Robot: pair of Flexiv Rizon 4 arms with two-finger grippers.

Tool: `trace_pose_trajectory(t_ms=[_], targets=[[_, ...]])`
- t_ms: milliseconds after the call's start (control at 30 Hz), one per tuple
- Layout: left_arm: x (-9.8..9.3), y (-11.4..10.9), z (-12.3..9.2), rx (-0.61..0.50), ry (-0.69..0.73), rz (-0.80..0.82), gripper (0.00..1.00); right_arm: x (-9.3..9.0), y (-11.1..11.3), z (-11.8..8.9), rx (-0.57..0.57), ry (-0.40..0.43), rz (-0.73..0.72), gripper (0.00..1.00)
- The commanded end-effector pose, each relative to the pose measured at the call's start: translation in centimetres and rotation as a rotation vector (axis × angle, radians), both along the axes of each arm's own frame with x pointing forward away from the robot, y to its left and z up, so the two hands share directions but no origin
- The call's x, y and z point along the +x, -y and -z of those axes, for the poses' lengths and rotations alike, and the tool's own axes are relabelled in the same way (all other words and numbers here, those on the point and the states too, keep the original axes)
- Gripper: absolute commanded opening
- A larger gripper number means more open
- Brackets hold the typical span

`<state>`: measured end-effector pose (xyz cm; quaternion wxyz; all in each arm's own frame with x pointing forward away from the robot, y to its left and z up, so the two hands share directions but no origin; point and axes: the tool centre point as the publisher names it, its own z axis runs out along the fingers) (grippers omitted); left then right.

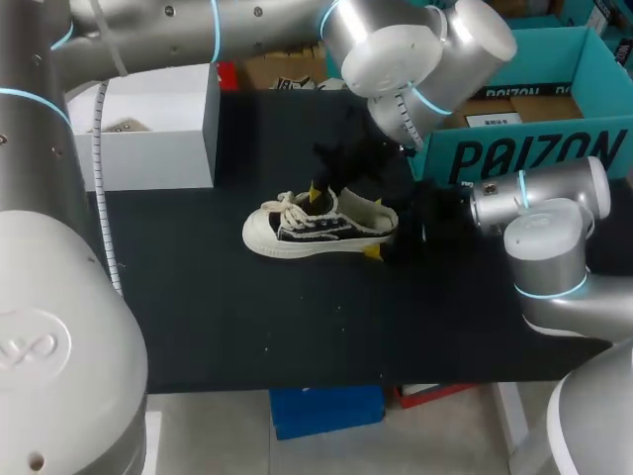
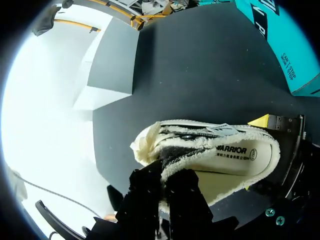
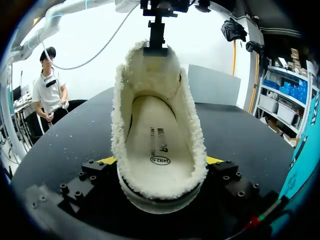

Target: Take the shoe out of the shoebox, open the shoe tongue, remove and reinsert the insole, then place the shoe into the shoebox

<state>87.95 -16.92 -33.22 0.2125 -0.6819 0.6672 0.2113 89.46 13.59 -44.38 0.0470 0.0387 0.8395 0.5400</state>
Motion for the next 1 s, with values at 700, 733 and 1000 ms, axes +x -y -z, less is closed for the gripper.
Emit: trace_pose_trajectory(t_ms=[700, 733, 1000], targets=[[0.6, -7.7, 0.1, -0.287, -0.005, -0.097, 0.00, 0.1, -0.2, 0.2, -0.002, -0.001, 0.001, 0.00], [0.5, -7.9, 0.3, -0.314, -0.013, -0.094, 0.00, 0.1, -0.2, 0.2, -0.002, -0.001, 0.001, 0.00], [0.1, -9.6, 1.6, -0.418, -0.027, -0.120, 0.00, 0.1, -0.2, 0.2, -0.002, -0.001, 0.001, 0.00]])
